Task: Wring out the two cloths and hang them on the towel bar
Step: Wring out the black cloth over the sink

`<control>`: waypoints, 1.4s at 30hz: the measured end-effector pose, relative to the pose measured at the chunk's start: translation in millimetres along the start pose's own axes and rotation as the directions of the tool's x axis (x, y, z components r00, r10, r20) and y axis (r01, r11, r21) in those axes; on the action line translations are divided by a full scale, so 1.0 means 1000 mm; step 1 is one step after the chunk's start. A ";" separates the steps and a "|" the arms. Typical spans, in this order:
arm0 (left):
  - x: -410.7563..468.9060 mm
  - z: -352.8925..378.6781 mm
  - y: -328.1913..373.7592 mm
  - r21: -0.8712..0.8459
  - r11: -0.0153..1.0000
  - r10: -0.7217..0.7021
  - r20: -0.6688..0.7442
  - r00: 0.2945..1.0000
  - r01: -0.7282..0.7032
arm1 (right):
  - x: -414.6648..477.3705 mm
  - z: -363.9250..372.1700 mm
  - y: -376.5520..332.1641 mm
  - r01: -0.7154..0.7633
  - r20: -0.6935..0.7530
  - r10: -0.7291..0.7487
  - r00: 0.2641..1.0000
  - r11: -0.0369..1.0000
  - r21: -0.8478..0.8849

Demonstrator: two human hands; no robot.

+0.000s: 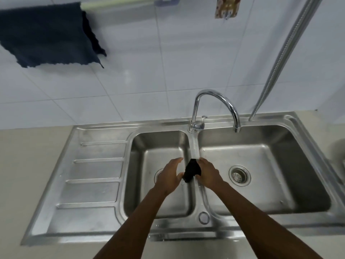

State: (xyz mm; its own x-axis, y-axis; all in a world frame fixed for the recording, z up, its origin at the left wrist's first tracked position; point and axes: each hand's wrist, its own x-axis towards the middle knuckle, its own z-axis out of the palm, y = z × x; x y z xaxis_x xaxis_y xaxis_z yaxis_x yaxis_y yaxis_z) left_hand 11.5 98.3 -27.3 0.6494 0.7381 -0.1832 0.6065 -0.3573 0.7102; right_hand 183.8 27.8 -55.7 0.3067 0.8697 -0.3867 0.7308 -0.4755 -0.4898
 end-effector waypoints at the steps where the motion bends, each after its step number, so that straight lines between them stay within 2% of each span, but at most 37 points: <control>1: -0.001 0.002 -0.002 0.004 1.000 0.000 -0.003 1.000 0.000 | 0.003 0.007 0.003 0.014 0.013 -0.014 1.000 1.000 -0.012; 7: -0.007 0.006 -0.006 -0.003 1.000 -0.008 0.005 1.000 0.008 | 0.010 0.022 0.004 0.070 -0.155 -0.064 0.986 0.997 0.033; 13: -0.018 0.006 -0.004 -0.042 0.999 -0.017 0.007 1.000 0.017 | 0.001 0.003 0.007 0.123 -0.133 -0.113 0.985 0.990 0.064; 16: -0.028 0.009 -0.005 -0.071 0.997 -0.037 0.018 0.999 0.038 | -0.015 -0.010 0.007 0.120 -0.157 -0.091 0.983 0.974 0.191; 20: -0.036 0.008 -0.001 -0.191 0.981 -0.021 0.129 0.991 0.046 | -0.038 -0.031 -0.001 0.144 -0.202 -0.072 0.977 0.916 0.374; 22: -0.026 0.006 0.002 -0.251 0.966 -0.014 0.184 0.983 0.061 | -0.045 -0.047 -0.008 0.153 -0.216 -0.052 0.975 0.861 0.485; 24: -0.049 -0.013 0.018 -0.258 0.966 0.076 0.195 0.978 -0.024 | -0.095 -0.063 -0.039 0.186 -0.254 -0.038 0.966 0.786 0.589; 27: -0.038 -0.011 0.033 -0.319 0.947 0.113 0.236 0.965 -0.033 | -0.105 -0.083 -0.045 0.176 -0.204 -0.029 0.979 0.631 0.755; 29: -0.034 -0.013 0.039 -0.424 0.905 0.159 0.248 0.956 -0.041 | -0.107 -0.087 -0.048 0.166 -0.183 -0.027 0.983 0.563 0.810; 32: -0.032 -0.022 0.046 -0.442 0.893 0.211 0.239 0.948 -0.087 | -0.110 -0.092 -0.053 0.159 -0.186 0.005 0.983 0.501 0.851; 36: -0.034 -0.044 0.048 -0.490 0.871 0.112 0.263 0.958 0.032 | -0.110 -0.092 -0.054 0.140 -0.178 0.058 0.982 0.402 0.905; 38: -0.036 -0.059 0.055 -0.525 0.846 0.077 0.295 0.952 0.094 | -0.107 -0.088 -0.054 0.132 -0.179 0.063 0.982 0.453 0.882; 40: -0.036 -0.073 0.059 -0.555 0.804 0.011 0.374 0.927 0.214 | -0.103 -0.079 -0.054 0.175 -0.248 0.036 0.968 0.613 0.771; 42: -0.034 -0.083 0.058 -0.560 0.761 -0.085 0.414 0.906 0.327 | -0.104 -0.070 -0.056 0.278 -0.387 -0.041 0.921 0.765 0.581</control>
State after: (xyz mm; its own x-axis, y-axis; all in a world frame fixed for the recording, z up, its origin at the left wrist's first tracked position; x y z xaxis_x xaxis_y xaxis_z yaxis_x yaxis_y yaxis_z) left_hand -13.5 100.6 76.3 0.7268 0.4626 -0.5078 0.4171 0.2901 0.8613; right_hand 153.8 -26.9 66.6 0.4886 0.8718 -0.0338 0.2898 -0.1988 -0.9362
